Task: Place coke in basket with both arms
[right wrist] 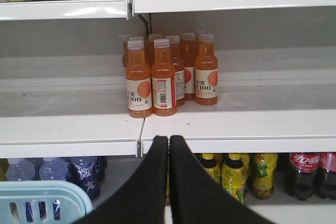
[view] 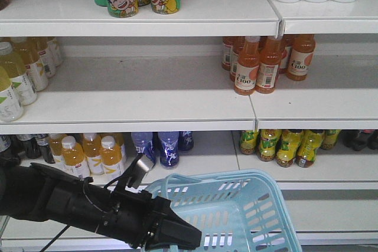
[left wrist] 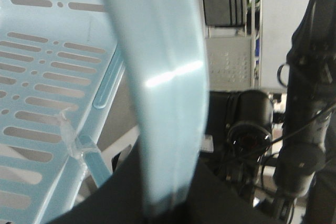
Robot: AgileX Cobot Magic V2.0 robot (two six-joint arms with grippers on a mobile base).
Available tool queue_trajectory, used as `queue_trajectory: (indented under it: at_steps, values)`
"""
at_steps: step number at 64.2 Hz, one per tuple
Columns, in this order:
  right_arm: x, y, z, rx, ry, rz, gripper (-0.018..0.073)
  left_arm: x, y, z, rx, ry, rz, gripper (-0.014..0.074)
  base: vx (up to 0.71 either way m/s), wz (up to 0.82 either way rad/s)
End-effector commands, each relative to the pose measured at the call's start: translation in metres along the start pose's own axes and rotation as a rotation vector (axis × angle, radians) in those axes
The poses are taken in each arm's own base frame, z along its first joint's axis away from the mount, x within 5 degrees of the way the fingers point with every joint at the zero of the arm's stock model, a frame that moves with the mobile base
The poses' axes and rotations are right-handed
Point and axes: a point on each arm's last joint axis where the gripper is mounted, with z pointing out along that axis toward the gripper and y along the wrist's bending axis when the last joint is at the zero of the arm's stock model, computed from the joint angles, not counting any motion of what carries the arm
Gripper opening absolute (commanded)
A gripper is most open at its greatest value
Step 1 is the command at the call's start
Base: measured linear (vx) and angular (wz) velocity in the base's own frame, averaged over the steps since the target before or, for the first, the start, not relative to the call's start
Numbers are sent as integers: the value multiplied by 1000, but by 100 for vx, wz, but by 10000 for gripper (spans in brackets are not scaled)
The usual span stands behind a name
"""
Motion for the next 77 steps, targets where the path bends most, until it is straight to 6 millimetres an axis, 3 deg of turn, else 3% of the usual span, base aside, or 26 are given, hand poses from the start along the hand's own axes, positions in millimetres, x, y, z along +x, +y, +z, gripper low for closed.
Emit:
queue_trajectory:
  at_steps: [1, 77]
  values:
    - [-2, 0, -1, -1, -70, -14, -9, -3, -29, -9, 183, -28, 44, -8, 0, 0]
    - [-2, 0, -1, -1, -71, -14, -9, -5, -28, -9, 172, -49, 38, -8, 0, 0]
